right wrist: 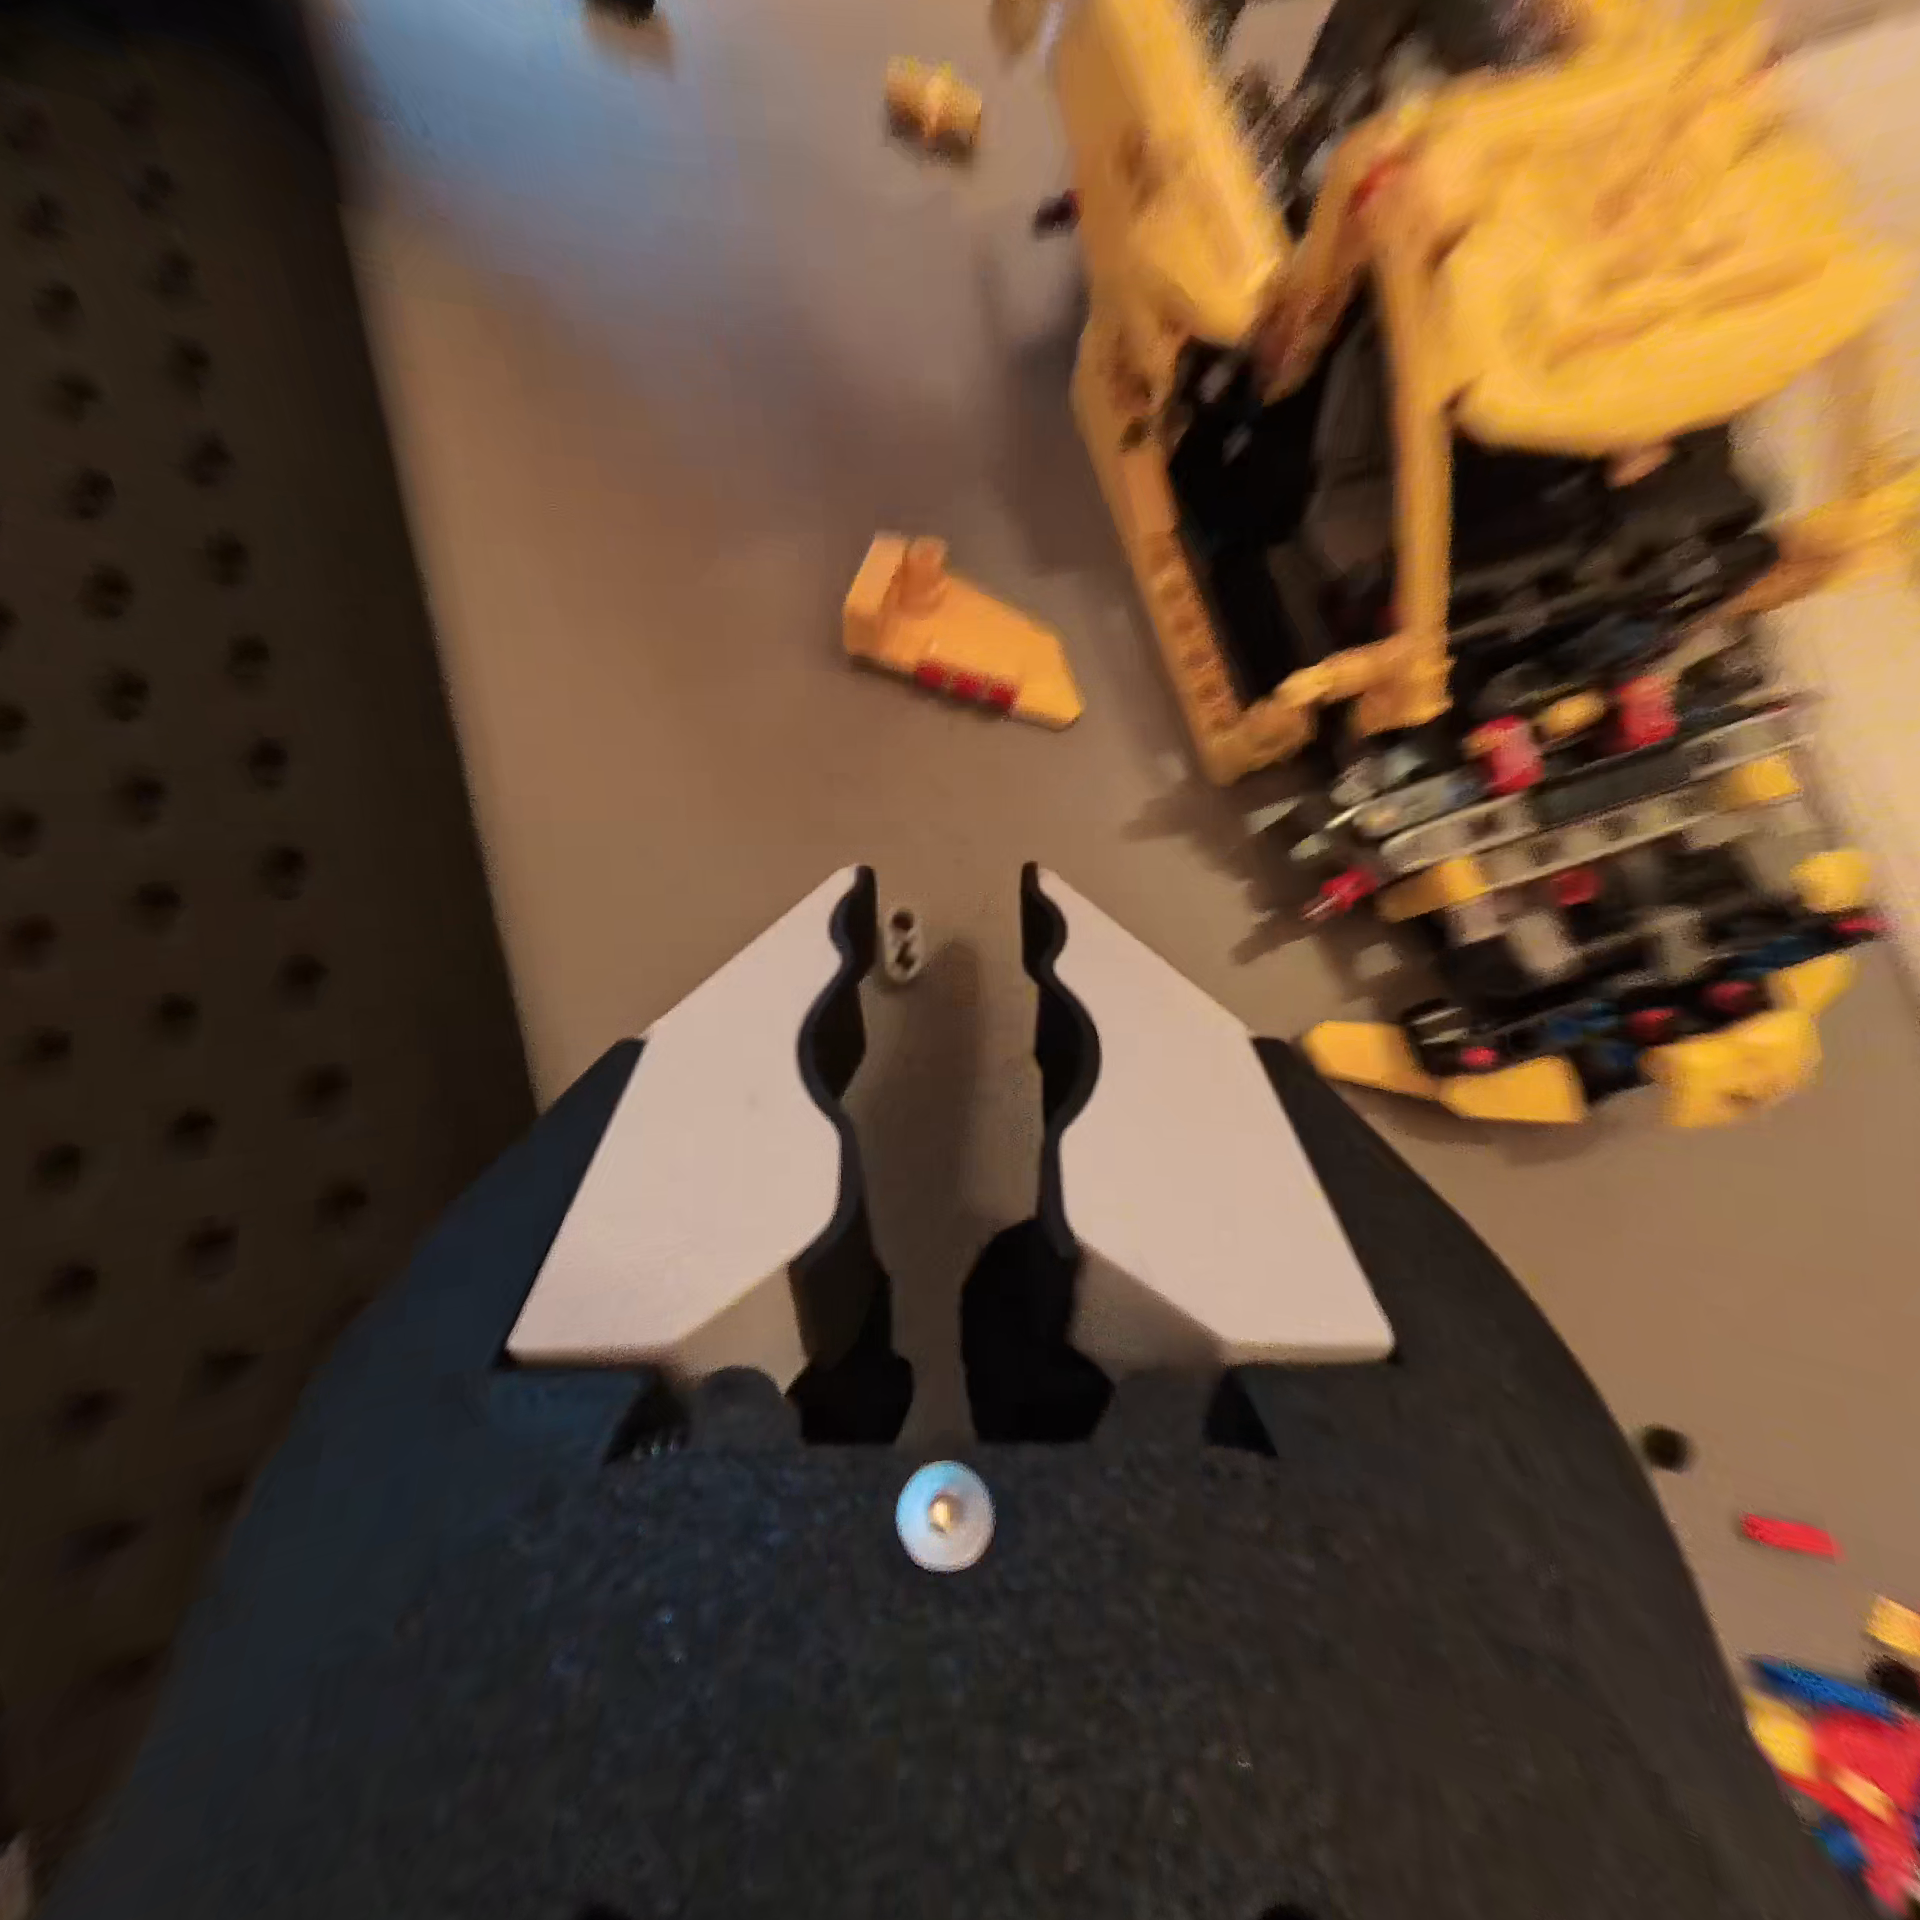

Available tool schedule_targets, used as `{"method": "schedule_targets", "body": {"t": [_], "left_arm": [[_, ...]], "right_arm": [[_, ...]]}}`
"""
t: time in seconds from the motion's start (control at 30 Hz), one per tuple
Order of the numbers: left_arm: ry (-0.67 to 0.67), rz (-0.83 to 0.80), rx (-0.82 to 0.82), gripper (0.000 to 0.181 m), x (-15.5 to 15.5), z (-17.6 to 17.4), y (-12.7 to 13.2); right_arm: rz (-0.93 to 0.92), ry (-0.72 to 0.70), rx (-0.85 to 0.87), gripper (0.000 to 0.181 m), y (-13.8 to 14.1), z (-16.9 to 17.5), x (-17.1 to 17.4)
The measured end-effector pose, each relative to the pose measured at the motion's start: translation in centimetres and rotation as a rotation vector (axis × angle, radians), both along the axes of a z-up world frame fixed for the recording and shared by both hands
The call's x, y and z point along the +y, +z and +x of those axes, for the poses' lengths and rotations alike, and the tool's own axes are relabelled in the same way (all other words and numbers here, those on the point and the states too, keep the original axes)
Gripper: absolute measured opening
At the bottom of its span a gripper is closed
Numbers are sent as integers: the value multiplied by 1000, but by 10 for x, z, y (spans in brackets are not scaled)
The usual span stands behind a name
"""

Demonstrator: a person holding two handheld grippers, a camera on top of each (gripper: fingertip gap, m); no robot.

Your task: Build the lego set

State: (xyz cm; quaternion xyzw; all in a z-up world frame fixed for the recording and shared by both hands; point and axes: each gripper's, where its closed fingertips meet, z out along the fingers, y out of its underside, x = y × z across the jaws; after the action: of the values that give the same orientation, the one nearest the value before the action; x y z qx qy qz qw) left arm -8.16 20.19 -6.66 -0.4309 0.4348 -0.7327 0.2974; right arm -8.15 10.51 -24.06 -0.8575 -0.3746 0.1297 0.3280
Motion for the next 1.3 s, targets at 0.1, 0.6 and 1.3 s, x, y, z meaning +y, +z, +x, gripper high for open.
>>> {"method": "schedule_targets", "body": {"t": [0.1,0.6,1.3], "left_arm": [[-103,-126,-31,4,-3,-4,6],[-393,-280,-55,4,-34,-16,16],[-557,-152,68,3,-62,-31,0]], "right_arm": [[322,-148,48,33,72,-3,34],[920,-245,-218,28,181,-23,69],[763,58,-296,8,168,-36,51]]}}
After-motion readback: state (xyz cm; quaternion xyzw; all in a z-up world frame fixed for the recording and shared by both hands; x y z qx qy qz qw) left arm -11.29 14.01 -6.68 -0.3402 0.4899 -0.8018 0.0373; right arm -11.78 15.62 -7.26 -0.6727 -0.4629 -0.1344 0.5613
